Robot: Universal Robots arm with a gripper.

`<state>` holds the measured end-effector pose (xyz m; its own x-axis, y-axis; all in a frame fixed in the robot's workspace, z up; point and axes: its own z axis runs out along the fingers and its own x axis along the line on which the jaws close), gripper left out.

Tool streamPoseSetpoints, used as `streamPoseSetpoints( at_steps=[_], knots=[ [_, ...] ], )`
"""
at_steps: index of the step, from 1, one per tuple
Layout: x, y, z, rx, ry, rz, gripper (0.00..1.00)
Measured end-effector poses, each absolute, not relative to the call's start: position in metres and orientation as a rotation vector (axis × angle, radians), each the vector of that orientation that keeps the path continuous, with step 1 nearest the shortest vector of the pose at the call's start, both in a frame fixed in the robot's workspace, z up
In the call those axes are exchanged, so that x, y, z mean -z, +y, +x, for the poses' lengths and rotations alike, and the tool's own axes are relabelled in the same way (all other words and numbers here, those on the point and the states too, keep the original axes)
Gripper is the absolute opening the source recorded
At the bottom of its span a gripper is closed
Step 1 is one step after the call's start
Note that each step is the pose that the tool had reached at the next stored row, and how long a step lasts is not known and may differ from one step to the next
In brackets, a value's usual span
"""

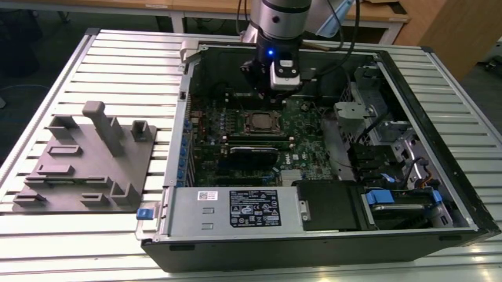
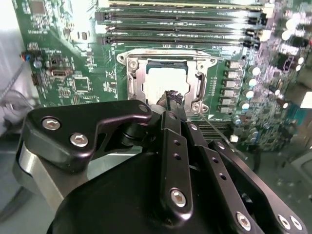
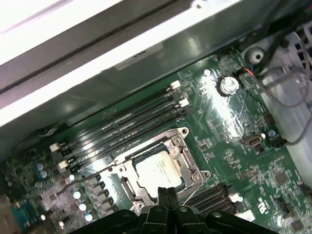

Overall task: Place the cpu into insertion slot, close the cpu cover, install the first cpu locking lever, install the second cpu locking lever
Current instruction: 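Install the first cpu locking lever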

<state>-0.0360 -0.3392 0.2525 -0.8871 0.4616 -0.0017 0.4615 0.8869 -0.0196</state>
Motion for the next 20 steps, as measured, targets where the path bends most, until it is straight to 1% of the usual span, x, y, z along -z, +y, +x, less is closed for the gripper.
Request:
streamPoseSetpoints(
  at_steps=[4,20],
  knots=[
    [-0.2523,-0.3392,-0.0360,-0.031,-3.068,-0.664,0.11],
    [-0.2522,-0.3393,-0.0360,-0.029,-3.073,-0.652,0.11]
  ],
)
